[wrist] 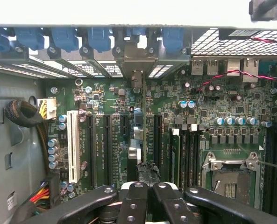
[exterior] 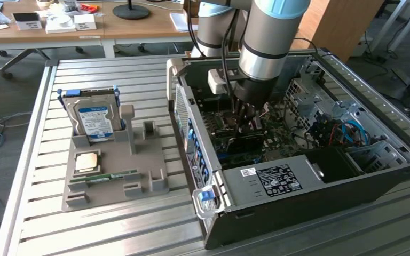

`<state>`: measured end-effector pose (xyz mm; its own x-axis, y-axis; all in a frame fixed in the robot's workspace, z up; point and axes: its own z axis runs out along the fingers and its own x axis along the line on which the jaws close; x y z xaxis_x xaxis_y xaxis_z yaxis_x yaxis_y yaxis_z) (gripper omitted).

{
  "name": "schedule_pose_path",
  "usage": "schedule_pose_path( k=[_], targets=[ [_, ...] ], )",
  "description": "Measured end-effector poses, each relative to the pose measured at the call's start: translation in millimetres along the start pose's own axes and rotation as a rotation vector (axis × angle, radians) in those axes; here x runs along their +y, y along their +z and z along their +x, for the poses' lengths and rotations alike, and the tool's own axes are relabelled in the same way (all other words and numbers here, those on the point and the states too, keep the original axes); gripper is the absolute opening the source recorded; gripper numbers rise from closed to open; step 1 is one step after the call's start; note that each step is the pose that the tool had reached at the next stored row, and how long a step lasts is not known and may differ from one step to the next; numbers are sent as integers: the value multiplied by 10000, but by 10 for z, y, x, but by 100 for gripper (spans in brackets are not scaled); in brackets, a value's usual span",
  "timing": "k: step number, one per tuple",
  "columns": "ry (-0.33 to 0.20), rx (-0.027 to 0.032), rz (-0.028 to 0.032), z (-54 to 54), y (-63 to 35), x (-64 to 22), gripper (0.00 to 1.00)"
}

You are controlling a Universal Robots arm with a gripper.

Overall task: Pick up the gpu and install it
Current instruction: 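Press down on the gpu until it lock into place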

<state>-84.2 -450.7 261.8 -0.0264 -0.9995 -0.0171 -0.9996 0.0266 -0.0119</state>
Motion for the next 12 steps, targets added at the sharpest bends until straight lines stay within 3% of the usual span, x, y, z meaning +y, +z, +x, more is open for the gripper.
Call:
schedule_pose_path(
  k=[8,12],
  targets=[
    [-1,-9,1,-19,-5,2,11],
    [2,-13,0,-20,-54,1,11]
  ],
)
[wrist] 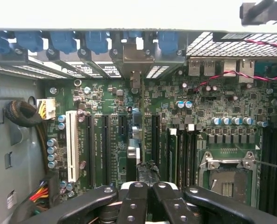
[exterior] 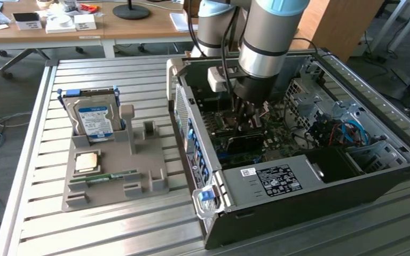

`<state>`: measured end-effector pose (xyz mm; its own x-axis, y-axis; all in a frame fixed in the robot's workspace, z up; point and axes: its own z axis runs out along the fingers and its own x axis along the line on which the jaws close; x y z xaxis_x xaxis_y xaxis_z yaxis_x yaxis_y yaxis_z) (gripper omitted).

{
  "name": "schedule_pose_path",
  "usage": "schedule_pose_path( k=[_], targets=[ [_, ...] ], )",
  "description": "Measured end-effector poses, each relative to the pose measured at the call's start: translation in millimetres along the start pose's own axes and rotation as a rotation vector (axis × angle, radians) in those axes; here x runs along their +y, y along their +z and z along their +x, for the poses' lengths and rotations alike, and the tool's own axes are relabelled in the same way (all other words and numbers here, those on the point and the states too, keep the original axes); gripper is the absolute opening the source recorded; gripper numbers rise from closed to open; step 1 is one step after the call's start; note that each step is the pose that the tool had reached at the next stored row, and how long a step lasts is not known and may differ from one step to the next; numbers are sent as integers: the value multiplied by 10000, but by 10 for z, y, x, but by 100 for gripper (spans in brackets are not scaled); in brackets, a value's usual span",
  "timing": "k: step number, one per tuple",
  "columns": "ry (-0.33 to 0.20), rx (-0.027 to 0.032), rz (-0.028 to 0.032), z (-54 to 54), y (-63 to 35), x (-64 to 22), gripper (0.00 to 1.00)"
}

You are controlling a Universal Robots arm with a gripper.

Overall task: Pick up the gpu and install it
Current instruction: 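Press down on the gpu until it lock into place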

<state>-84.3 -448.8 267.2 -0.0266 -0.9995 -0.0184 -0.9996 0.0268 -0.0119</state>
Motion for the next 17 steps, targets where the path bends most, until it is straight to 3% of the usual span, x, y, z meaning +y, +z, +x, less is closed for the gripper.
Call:
schedule_pose_path(
  k=[2,4,5,17],
  targets=[
    [-2,-28,-1,0,-9,-6,11],
    [2,-146,-4,4,-9,-10,11],
    [22,-164,-4,5,-7,-10,11],
    [397,-166,7,48,-4,-25,11]
  ],
)
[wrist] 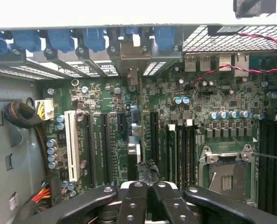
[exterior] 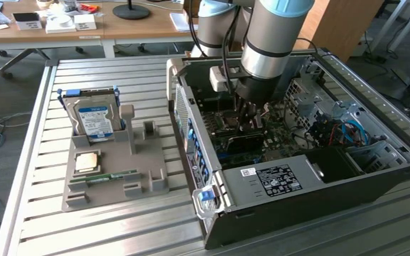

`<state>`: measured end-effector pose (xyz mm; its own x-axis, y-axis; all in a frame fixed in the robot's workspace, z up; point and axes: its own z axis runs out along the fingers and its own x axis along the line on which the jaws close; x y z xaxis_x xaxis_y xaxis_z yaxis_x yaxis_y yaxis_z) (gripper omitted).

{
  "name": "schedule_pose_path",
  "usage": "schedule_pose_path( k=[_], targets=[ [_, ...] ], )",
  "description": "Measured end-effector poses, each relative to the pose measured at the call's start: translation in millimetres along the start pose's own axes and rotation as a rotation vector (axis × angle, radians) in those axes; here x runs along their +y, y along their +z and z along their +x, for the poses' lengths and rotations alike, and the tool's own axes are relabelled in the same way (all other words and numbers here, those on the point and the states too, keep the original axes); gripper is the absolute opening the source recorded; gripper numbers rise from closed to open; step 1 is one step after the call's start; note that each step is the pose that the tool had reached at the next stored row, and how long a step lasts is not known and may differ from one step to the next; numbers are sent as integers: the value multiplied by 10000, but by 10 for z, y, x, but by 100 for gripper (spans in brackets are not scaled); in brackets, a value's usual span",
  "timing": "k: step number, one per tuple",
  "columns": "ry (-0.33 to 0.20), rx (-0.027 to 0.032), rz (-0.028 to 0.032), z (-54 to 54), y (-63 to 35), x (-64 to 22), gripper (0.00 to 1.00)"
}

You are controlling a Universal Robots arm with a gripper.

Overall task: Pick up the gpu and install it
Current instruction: 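Press down on the gpu until it lock into place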

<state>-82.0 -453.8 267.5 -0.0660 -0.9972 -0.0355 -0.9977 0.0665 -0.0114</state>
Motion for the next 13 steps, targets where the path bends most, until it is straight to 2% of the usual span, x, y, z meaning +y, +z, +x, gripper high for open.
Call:
schedule_pose_path(
  k=[13],
  targets=[
    [30,7,-5,5,56,0,11]
  ],
)
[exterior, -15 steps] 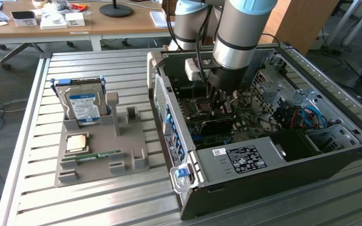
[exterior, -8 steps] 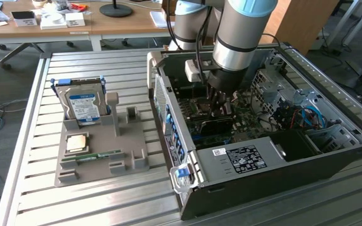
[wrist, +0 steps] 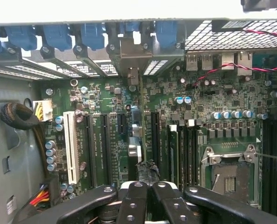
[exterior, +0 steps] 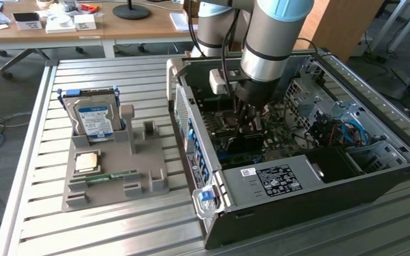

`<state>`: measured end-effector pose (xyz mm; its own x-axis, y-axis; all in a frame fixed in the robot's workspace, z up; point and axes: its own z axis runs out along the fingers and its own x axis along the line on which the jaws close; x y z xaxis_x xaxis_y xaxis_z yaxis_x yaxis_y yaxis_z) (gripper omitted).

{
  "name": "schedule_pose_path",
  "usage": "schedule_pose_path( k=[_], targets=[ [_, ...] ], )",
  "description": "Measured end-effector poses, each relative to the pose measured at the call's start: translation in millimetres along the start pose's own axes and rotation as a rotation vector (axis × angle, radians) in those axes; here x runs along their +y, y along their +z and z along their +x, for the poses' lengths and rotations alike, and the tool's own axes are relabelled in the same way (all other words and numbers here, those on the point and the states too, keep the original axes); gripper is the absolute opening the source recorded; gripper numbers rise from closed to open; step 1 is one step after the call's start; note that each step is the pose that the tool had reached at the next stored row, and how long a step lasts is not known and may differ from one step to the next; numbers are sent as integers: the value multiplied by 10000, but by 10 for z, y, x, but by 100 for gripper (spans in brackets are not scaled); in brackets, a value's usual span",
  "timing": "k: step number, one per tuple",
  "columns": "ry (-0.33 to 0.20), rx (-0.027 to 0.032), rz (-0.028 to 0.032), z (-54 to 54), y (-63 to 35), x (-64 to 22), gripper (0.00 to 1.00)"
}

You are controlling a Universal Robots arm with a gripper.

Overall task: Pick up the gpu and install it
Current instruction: 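Press down on the gpu until it lock into place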

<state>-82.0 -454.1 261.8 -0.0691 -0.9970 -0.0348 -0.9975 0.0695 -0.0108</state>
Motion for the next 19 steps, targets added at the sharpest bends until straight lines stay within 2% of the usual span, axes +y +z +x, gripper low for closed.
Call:
schedule_pose_path(
  k=[19],
  targets=[
    [-2,-17,3,22,19,2,11]
  ],
)
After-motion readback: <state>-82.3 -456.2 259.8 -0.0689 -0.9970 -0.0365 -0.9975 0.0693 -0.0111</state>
